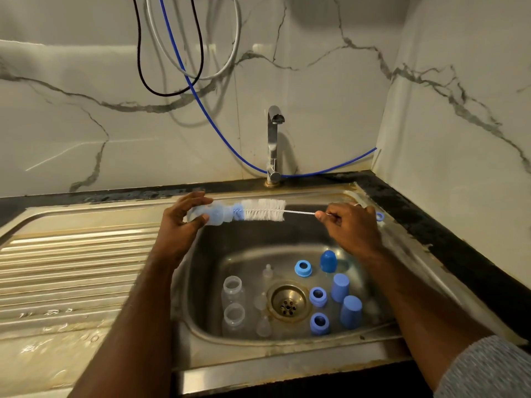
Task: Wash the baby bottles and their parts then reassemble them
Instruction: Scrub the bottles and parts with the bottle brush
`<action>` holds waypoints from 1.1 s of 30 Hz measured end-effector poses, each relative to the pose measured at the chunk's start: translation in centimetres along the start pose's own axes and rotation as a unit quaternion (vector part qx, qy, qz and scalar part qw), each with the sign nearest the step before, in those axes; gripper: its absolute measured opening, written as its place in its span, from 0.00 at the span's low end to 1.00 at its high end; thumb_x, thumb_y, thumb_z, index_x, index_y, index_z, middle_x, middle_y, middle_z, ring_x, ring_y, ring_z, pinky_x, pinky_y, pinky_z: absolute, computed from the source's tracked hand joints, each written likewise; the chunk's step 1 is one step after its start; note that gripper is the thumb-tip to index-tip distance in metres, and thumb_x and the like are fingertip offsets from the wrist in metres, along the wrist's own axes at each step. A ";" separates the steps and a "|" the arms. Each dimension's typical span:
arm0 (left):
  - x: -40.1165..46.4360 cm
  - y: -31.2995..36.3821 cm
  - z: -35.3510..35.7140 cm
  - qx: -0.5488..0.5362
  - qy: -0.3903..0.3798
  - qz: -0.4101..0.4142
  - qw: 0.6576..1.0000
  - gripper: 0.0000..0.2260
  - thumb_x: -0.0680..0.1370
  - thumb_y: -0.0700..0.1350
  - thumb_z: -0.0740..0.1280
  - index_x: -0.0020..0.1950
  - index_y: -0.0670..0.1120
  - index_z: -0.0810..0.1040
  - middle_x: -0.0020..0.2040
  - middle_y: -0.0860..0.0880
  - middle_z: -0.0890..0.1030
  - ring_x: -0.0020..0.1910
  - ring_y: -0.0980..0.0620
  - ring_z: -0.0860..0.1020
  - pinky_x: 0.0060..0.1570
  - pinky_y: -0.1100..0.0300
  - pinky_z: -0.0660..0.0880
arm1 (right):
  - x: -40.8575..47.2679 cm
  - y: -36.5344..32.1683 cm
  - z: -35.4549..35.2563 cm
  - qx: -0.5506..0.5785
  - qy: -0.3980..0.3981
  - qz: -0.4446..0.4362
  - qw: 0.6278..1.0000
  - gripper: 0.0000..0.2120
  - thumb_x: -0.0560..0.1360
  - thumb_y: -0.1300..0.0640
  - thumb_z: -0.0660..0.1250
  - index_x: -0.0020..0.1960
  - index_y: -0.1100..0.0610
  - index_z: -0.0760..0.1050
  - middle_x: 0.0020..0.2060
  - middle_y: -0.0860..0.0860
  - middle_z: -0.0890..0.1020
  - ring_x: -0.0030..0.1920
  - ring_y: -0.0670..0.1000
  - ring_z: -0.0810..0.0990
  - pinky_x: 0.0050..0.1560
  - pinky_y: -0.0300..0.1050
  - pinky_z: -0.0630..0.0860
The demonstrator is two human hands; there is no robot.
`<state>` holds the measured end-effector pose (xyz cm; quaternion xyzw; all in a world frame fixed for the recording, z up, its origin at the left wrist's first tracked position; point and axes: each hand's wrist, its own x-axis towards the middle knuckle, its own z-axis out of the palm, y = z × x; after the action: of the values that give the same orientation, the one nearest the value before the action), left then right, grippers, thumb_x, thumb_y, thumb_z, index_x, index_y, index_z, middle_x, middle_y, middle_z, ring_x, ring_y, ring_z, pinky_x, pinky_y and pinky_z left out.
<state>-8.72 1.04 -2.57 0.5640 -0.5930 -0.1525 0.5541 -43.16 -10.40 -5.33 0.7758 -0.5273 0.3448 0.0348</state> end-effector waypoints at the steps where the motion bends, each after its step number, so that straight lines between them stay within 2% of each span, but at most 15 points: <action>1: 0.0 0.0 0.1 -0.008 -0.013 -0.005 1.000 0.14 0.79 0.36 0.69 0.65 0.42 0.79 0.62 0.54 0.79 0.58 0.70 0.76 0.61 0.66 0.73 | -0.2 -0.5 0.2 -0.002 -0.011 -0.013 1.000 0.21 0.79 0.38 0.61 0.33 0.50 0.69 0.29 0.44 0.72 0.36 0.47 0.70 0.54 0.49 0.61; 5: 0.1 0.1 -0.2 -0.077 -0.021 -0.052 0.995 0.15 0.82 0.41 0.65 0.69 0.43 0.76 0.65 0.47 0.78 0.62 0.49 0.78 0.59 0.50 0.79 | 0.2 -0.3 -0.8 0.064 -0.012 -0.012 0.998 0.19 0.79 0.42 0.65 0.33 0.50 0.69 0.29 0.45 0.73 0.36 0.49 0.72 0.57 0.55 0.70; 8: -0.2 0.3 -0.4 -0.086 -0.020 -0.089 0.992 0.17 0.84 0.50 0.59 0.71 0.46 0.74 0.63 0.43 0.79 0.58 0.42 0.80 0.48 0.51 0.79 | 0.1 0.3 -1.3 0.105 -0.044 -0.015 0.993 0.18 0.79 0.45 0.66 0.34 0.52 0.72 0.29 0.48 0.74 0.37 0.51 0.73 0.56 0.62 0.74; 10: -0.4 0.5 0.0 -0.095 -0.037 -0.125 0.987 0.21 0.83 0.56 0.56 0.68 0.46 0.75 0.59 0.45 0.80 0.57 0.42 0.81 0.47 0.53 0.80 | -0.3 -0.7 -0.9 0.118 -0.067 -0.042 0.990 0.20 0.79 0.45 0.66 0.32 0.53 0.70 0.28 0.47 0.72 0.37 0.51 0.72 0.54 0.60 0.73; 12: -0.4 0.7 0.1 -0.072 -0.039 -0.163 0.983 0.24 0.82 0.62 0.54 0.62 0.46 0.78 0.55 0.44 0.81 0.54 0.44 0.82 0.50 0.50 0.80 | -0.2 -0.8 -0.9 0.146 -0.073 -0.043 0.986 0.20 0.79 0.47 0.68 0.31 0.53 0.70 0.27 0.48 0.71 0.36 0.50 0.71 0.51 0.57 0.73; 14: -0.2 0.5 -0.2 -0.072 -0.012 -0.178 0.981 0.26 0.82 0.64 0.53 0.56 0.45 0.80 0.49 0.42 0.82 0.43 0.51 0.83 0.41 0.56 0.81 | 0.1 0.1 -1.4 0.178 -0.067 -0.028 0.981 0.19 0.78 0.49 0.69 0.31 0.52 0.71 0.27 0.48 0.72 0.34 0.51 0.71 0.46 0.56 0.74; 16: -0.3 0.7 -0.4 -0.084 0.013 -0.191 0.978 0.26 0.83 0.63 0.52 0.55 0.44 0.80 0.43 0.43 0.81 0.33 0.55 0.81 0.30 0.65 0.76 | 0.0 0.6 -1.4 0.215 -0.088 -0.012 0.973 0.19 0.78 0.52 0.70 0.31 0.56 0.72 0.27 0.50 0.71 0.32 0.50 0.70 0.43 0.57 0.74; 17: -0.4 0.8 -0.2 -0.082 0.007 -0.195 0.977 0.27 0.83 0.62 0.52 0.54 0.43 0.81 0.42 0.44 0.82 0.34 0.54 0.81 0.31 0.64 0.76 | -0.2 0.4 -1.3 0.229 -0.104 -0.012 0.968 0.19 0.78 0.52 0.70 0.31 0.58 0.72 0.27 0.50 0.70 0.31 0.49 0.69 0.41 0.57 0.73; 19: -0.6 0.8 0.4 -0.060 -0.032 -0.200 0.977 0.27 0.84 0.63 0.51 0.55 0.44 0.81 0.47 0.44 0.84 0.43 0.48 0.83 0.42 0.56 0.80 | -0.5 -0.4 -1.0 0.238 -0.125 -0.020 0.963 0.20 0.79 0.54 0.70 0.31 0.59 0.70 0.27 0.50 0.68 0.31 0.48 0.67 0.40 0.56 0.72; 21: -0.7 0.8 0.2 -0.054 -0.037 -0.220 0.973 0.28 0.83 0.64 0.52 0.57 0.44 0.80 0.48 0.44 0.84 0.46 0.47 0.83 0.41 0.56 0.79 | -0.4 -0.4 -1.3 0.247 -0.123 -0.013 0.961 0.22 0.79 0.55 0.70 0.29 0.57 0.68 0.26 0.50 0.67 0.31 0.49 0.66 0.38 0.52 0.69; 23: -0.6 1.0 -0.5 -0.096 -0.009 -0.227 0.969 0.26 0.83 0.63 0.53 0.54 0.44 0.80 0.39 0.47 0.85 0.36 0.53 0.82 0.31 0.64 0.76 | -0.2 0.1 -1.7 0.263 -0.120 0.003 0.957 0.22 0.79 0.57 0.69 0.29 0.57 0.67 0.26 0.51 0.66 0.30 0.49 0.66 0.38 0.49 0.67; 25: -0.7 1.1 -0.5 -0.127 0.009 -0.237 0.963 0.26 0.83 0.64 0.54 0.52 0.44 0.80 0.35 0.47 0.83 0.28 0.55 0.77 0.26 0.66 0.72 | -0.3 0.1 -1.6 0.287 -0.126 0.015 0.949 0.22 0.80 0.58 0.69 0.30 0.63 0.67 0.27 0.53 0.66 0.31 0.49 0.65 0.38 0.47 0.66; 28: -1.0 1.4 0.8 -0.158 0.022 -0.248 0.956 0.26 0.82 0.66 0.54 0.56 0.45 0.78 0.42 0.42 0.80 0.29 0.53 0.72 0.28 0.63 0.69 | -0.6 -0.8 -0.7 0.314 -0.124 0.047 0.940 0.21 0.81 0.56 0.67 0.35 0.68 0.69 0.30 0.55 0.68 0.32 0.49 0.66 0.39 0.46 0.67; 30: -0.9 1.8 0.9 -0.221 0.022 -0.226 0.948 0.25 0.82 0.63 0.56 0.58 0.44 0.79 0.45 0.40 0.81 0.32 0.51 0.76 0.30 0.62 0.72 | -0.4 -0.8 -0.3 0.301 -0.107 0.074 0.945 0.21 0.81 0.52 0.66 0.35 0.65 0.71 0.29 0.54 0.69 0.33 0.50 0.68 0.40 0.47 0.69; 33: -0.3 2.1 0.5 -0.322 0.023 -0.182 0.929 0.18 0.84 0.50 0.59 0.71 0.41 0.72 0.63 0.38 0.79 0.56 0.41 0.81 0.48 0.52 0.80 | -0.1 -0.7 0.0 0.230 -0.083 0.085 0.966 0.21 0.80 0.46 0.66 0.31 0.53 0.69 0.27 0.49 0.70 0.31 0.48 0.69 0.38 0.47 0.69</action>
<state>-10.29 1.74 -1.20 0.4567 -0.3861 -0.4209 0.6821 -42.61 -10.03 -5.18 0.7410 -0.4994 0.3926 -0.2178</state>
